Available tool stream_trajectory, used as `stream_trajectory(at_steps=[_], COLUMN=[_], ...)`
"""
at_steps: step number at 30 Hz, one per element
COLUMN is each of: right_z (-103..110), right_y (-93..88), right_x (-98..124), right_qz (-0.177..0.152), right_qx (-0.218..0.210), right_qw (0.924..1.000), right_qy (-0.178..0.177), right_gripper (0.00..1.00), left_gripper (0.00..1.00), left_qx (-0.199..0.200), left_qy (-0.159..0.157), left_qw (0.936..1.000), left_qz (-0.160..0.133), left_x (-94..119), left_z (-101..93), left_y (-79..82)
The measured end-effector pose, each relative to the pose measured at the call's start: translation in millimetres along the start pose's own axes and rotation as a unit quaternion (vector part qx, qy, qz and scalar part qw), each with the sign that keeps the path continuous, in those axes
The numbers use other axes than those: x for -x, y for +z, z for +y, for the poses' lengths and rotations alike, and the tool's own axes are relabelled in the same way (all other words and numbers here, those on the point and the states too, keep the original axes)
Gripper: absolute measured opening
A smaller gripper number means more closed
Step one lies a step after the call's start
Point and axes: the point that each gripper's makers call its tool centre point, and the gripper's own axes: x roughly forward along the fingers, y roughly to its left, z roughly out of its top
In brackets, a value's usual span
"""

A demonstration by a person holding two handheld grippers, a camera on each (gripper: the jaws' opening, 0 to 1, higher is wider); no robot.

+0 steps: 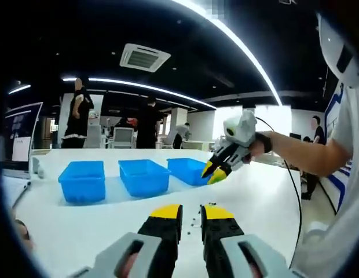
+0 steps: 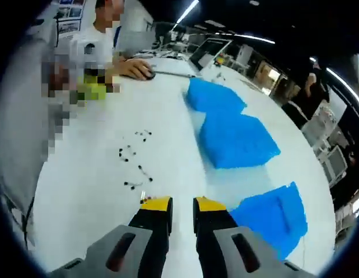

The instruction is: Pick up the resistors one by one and place each resistor into its matching bin, sorting the parts by color and model until every resistor is separated into the correct bin for its type

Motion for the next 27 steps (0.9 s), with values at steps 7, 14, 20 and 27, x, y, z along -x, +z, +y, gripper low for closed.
stream_trajectory(at_steps=[7,14,20,27], right_z=[20,36,39,36], right_y=[-0.5,-4.1,-6.7,1.0], right_x=[-13,-23,-24,-25], right_qz=[0.013,0.016,0.015,-0.012], right_qx=[0.012,-0.005,-0.059,-0.091], right_qw=[0.9992,0.9979,0.9955,0.9935], right_qy=[0.037,0.062,0.073,0.067], right_gripper=[0.16,0.13,0.06,0.04], left_gripper=[0.16,0.16,0.16,0.16], left_qx=[0.003,0.005,0.000,0.003], left_qy=[0.014,0.018,0.013,0.011], left_qw=[0.9999,0.9998,0.9998,0.9999], left_qz=[0.004,0.006,0.012,0.010], left_x=[6,5,4,4], left_z=[8.5,11.1,8.2,7.9], left_y=[-4.2,-7.0,-10.9,-10.8])
